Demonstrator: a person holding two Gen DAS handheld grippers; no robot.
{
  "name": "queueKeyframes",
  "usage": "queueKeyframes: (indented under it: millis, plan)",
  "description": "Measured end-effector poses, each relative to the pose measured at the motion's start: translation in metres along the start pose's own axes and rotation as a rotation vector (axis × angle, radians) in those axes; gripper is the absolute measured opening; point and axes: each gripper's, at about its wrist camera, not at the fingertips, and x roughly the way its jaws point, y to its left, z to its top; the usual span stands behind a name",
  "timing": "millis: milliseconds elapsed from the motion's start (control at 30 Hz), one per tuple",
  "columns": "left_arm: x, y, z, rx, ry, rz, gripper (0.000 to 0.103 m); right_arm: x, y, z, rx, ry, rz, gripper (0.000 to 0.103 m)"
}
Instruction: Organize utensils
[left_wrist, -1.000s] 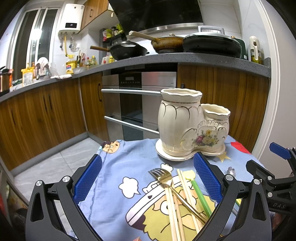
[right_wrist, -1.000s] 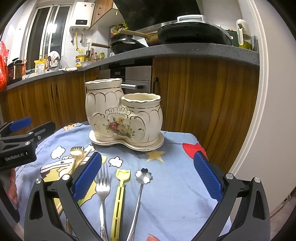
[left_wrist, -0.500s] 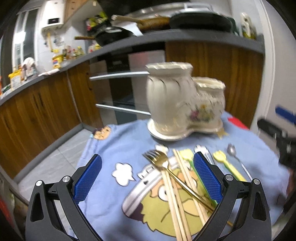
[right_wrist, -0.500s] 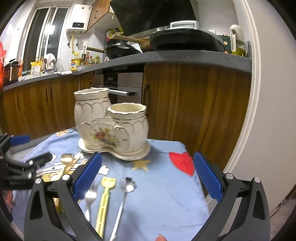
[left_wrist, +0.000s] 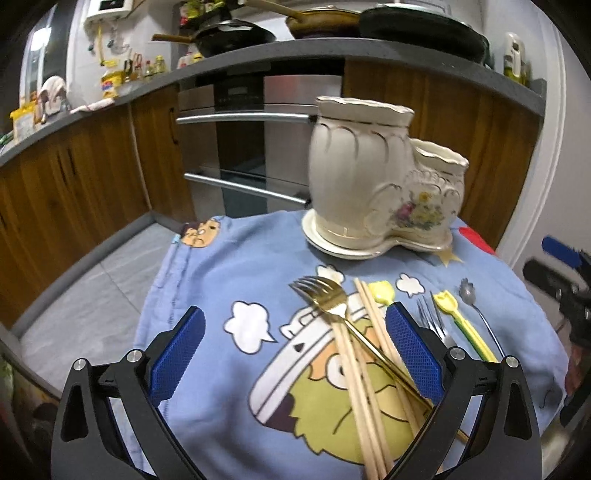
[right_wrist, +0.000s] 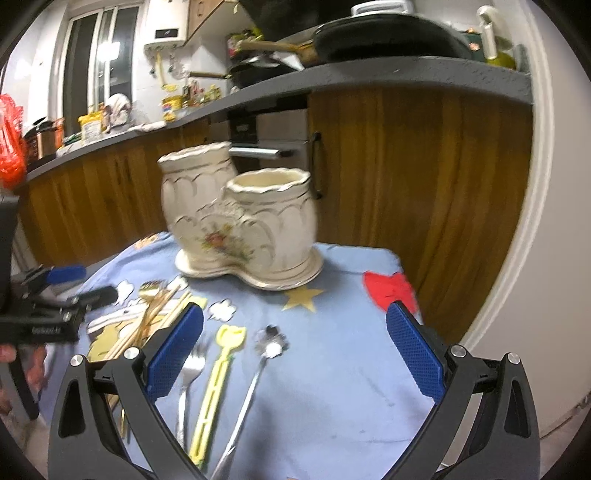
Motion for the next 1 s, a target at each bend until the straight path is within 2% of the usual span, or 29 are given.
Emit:
queueKeyframes:
  millis: [100, 233, 300, 367, 433, 600, 733, 833, 1000]
  plan:
    - [0.0, 0.009, 0.003, -0.012, 0.002, 0.008, 0.096, 0.005, 0.006, -0.002, -0.024, 0.029, 0.013, 0.098]
    - [-0.001, 0.022, 0.007, -0.05, -0.019, 0.016, 0.096, 0.012, 0.023, -0.004, -0.024, 0.081, 0.102, 0.097]
    - [-0.003, 0.031, 0.01, -0.084, -0.034, 0.013, 0.096, 0.018, 0.044, -0.002, -0.074, 0.101, 0.135, 0.091]
    - [-0.004, 0.037, 0.012, -0.106, -0.046, 0.008, 0.096, 0.022, 0.065, 0.0, -0.136, 0.104, 0.146, 0.08]
    - [-0.006, 0.043, 0.013, -0.119, -0.061, 0.01, 0.096, 0.028, 0.082, 0.002, -0.178, 0.122, 0.166, 0.074]
    - [-0.008, 0.058, 0.015, -0.17, -0.08, 0.002, 0.095, 0.051, 0.113, 0.003, -0.234, 0.226, 0.245, 0.052]
    - [-0.008, 0.069, 0.015, -0.211, -0.085, -0.013, 0.095, 0.068, 0.121, 0.0, -0.243, 0.311, 0.26, 0.021]
    - [-0.008, 0.071, 0.016, -0.224, -0.085, -0.025, 0.095, 0.074, 0.127, 0.001, -0.245, 0.354, 0.286, 0.017]
    - [-0.007, 0.073, 0.016, -0.235, -0.081, -0.037, 0.095, 0.082, 0.139, 0.004, -0.3, 0.435, 0.29, 0.017]
